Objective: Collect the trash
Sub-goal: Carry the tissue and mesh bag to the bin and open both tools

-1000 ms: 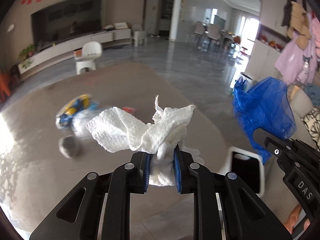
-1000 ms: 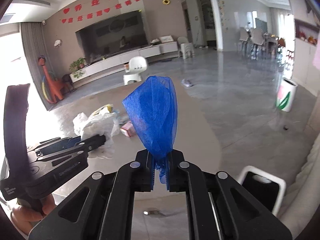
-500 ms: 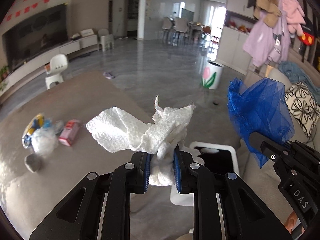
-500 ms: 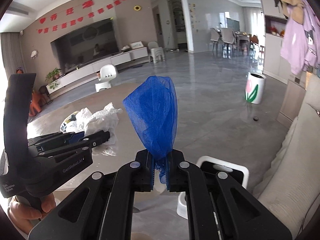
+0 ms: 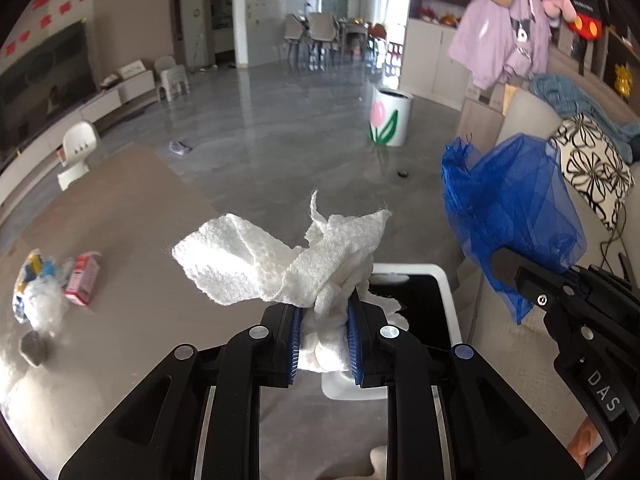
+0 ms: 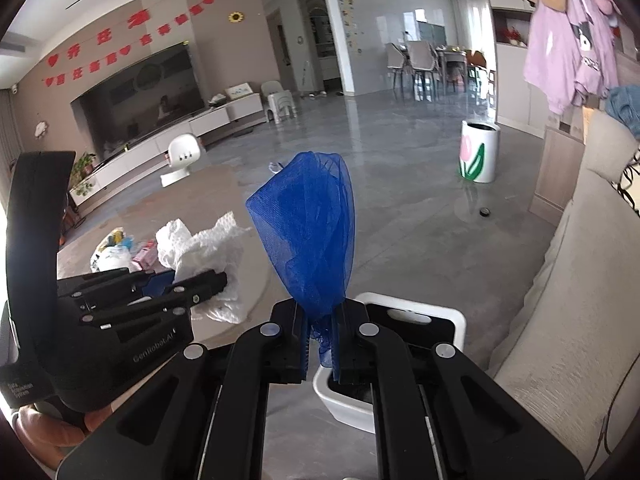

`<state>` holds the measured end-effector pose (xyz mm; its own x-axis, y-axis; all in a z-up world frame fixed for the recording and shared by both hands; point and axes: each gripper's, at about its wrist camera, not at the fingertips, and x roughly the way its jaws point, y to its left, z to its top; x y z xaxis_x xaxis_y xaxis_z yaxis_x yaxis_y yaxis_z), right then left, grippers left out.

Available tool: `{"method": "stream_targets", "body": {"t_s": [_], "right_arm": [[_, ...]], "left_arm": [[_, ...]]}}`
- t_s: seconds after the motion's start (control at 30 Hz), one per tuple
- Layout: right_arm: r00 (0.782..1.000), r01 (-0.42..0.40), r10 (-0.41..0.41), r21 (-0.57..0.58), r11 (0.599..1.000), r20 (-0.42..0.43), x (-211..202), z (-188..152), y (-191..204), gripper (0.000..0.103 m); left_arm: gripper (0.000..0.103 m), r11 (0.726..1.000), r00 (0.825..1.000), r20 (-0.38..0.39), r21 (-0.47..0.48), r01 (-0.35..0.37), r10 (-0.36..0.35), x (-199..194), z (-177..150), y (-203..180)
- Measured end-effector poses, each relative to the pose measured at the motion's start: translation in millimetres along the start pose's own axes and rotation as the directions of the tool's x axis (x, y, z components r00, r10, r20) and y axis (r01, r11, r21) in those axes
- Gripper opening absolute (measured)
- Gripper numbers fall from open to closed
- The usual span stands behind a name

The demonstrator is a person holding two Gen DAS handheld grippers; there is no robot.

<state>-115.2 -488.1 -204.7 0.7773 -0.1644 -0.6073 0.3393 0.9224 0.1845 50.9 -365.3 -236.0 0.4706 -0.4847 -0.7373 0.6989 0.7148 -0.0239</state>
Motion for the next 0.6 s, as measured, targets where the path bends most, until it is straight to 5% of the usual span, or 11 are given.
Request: {"method": "stream_targets", "body": {"t_s": [0.6], "right_arm": [[0.990, 0.092, -0.078, 0.121, 0.988, -0.118, 47, -28, -56, 0.009]], "left_arm": [[0.019, 0.995, 0.987, -0.140, 0.046, 0.085, -0.077, 82, -7, -48]]}}
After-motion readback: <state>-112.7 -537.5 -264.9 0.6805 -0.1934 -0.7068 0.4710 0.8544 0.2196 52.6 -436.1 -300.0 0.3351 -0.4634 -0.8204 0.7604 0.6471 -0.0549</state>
